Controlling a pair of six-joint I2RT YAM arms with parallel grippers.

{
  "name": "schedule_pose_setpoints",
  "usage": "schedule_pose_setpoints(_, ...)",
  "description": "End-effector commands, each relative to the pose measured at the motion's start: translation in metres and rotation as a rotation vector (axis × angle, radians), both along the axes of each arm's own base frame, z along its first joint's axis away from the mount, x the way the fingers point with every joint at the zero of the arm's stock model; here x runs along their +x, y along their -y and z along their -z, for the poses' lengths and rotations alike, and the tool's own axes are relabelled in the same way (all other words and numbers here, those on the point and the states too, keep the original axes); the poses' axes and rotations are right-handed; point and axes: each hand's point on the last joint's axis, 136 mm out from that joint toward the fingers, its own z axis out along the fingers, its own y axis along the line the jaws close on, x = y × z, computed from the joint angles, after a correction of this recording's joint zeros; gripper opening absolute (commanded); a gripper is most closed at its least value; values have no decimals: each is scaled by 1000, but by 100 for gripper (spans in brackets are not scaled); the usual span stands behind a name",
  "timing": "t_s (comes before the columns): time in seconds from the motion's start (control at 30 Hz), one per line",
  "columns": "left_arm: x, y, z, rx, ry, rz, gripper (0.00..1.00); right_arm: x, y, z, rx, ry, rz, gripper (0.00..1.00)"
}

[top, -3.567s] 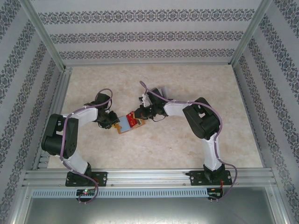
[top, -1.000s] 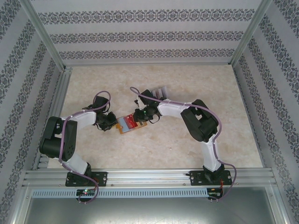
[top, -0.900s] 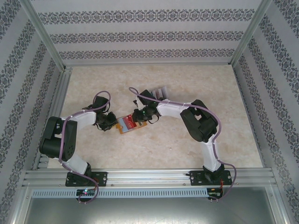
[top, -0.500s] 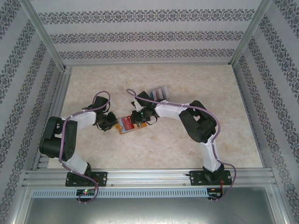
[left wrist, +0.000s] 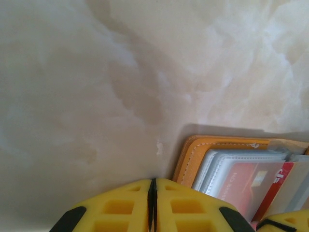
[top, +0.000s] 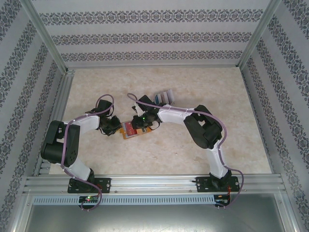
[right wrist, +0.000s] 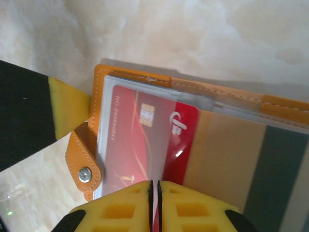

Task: Put the credit cards into the card holder
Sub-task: Insert the credit card into the card slot.

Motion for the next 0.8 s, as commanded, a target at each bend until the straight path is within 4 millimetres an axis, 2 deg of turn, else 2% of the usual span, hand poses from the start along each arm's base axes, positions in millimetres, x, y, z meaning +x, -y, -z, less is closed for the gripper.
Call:
schedule_pose_setpoints(0.0, -7, 33, 15, -75, -24, 81, 11, -3, -8, 4, -3, -15, -17, 15)
schedule_pose_setpoints(0.33, -6, 33, 12, -65, -13, 90, 11, -1, -9, 5, 1, -24, -15, 15)
schedule_pose_setpoints(0.53, -4, 35, 13, -61, -15, 100, 11, 4, -24, -9, 47, -18, -20, 15)
schedule_pose_setpoints(0.6, -1, 35, 11, -47, -15, 116, 11, 5, -22, -14, 50, -7, -20, 15)
schedule_pose_setpoints(0.77, 6, 31, 6, -5, -8, 137, 9, 8, -3, -23, 20, 32, 1, 15)
